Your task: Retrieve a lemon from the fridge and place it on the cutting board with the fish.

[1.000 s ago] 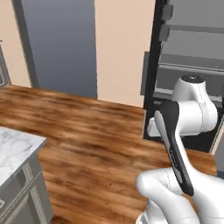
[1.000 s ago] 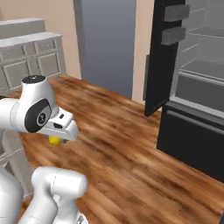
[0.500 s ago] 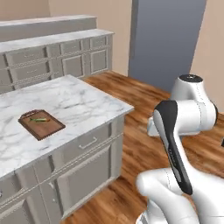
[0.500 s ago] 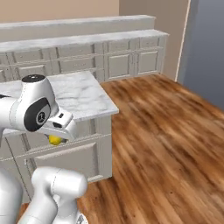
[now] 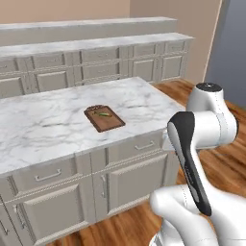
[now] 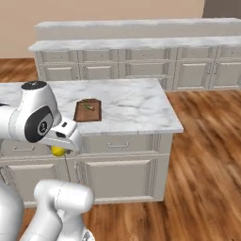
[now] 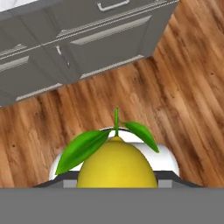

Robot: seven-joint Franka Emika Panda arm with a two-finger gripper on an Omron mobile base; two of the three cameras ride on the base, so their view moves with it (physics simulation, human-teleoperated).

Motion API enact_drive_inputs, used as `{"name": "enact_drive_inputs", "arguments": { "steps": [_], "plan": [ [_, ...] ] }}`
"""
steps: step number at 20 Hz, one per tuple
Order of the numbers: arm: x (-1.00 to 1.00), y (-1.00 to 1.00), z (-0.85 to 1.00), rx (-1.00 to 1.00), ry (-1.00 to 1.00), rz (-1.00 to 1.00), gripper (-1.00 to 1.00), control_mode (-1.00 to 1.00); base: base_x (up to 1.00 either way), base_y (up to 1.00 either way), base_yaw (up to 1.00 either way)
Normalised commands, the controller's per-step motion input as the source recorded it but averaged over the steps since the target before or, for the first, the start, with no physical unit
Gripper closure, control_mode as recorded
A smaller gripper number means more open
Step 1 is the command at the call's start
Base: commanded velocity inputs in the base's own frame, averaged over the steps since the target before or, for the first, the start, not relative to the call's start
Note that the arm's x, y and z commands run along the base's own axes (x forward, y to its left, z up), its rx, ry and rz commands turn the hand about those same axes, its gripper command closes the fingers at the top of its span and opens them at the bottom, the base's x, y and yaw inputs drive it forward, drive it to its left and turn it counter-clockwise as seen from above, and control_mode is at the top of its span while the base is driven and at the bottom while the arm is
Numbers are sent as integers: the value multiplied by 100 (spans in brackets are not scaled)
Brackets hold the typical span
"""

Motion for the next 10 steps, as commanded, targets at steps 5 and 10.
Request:
{"name": "enact_drive_inputs", "arguments": {
  "steps": [5,10],
  "plan": [
    [0,0,0,0,0,0,100,100,69,-10,35],
    [0,0,0,0,0,0,100,100,83,-38,31]
  ]
}}
